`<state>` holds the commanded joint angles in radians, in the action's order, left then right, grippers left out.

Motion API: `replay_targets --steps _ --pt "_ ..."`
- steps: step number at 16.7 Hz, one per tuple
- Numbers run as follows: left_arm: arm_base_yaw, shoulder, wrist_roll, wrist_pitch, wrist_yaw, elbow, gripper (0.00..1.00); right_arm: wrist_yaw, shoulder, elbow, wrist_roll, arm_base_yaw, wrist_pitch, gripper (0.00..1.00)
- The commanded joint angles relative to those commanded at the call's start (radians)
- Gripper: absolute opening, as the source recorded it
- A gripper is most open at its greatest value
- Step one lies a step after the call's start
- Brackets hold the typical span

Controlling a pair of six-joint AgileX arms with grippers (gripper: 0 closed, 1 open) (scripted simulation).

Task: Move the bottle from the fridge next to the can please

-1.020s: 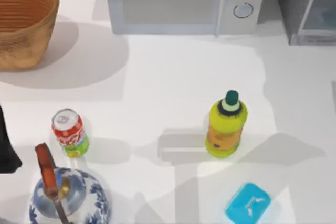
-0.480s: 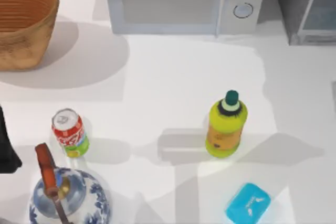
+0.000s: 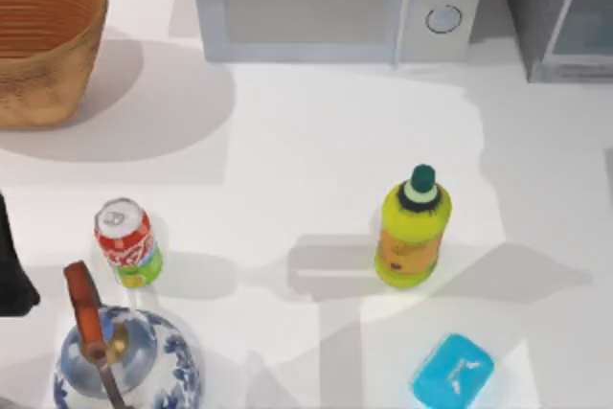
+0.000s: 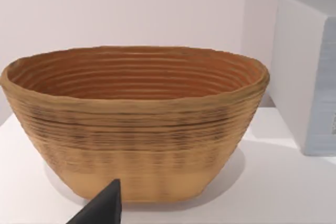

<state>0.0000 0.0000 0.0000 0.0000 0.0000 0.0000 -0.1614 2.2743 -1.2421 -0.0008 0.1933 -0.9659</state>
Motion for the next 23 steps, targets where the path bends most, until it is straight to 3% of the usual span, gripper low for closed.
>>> replay_targets --steps 19,23 --pt "0.0 0.0 0.0 0.0 0.0 0.0 1.0 -0.002 -0.124 -0.029 0.004 0.004 0.155 0.0" --pt "0.0 0.0 0.0 0.0 0.0 0.0 1.0 -0.015 -0.206 0.084 0.004 0.023 0.115 0.0"
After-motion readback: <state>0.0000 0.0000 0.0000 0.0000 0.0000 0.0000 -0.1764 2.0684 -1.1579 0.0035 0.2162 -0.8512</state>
